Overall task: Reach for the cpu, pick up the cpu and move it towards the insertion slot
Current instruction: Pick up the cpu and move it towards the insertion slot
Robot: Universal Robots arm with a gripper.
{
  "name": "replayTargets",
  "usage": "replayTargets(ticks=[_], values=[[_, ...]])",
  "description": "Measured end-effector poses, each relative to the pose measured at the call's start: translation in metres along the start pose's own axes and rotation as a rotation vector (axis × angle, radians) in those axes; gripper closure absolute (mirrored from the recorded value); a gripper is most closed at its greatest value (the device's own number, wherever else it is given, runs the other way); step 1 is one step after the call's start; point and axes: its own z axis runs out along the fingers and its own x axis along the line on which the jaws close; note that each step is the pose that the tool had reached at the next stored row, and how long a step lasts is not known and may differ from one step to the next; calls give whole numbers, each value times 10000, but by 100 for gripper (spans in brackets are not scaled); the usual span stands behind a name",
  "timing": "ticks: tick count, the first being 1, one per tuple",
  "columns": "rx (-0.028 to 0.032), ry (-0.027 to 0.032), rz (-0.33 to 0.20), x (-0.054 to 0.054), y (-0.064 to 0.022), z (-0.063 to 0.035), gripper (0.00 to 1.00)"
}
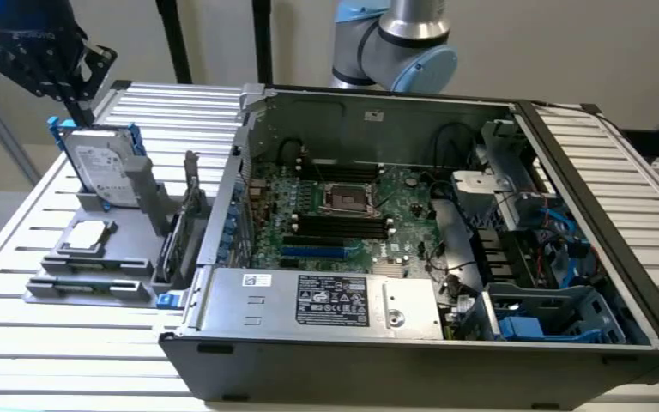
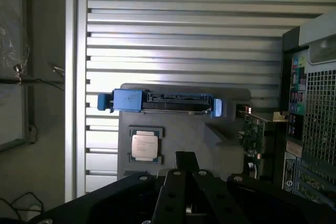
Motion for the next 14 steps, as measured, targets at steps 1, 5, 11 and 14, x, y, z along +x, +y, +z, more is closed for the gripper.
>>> replayTargets(ticks=[1,5,11,14], values=[[1,2,0,3,-4,1,89],[1,1,0,53,-78,29,89],[0,-1,0,249,-201,95,89],[0,0,0,380,-227,119,89]])
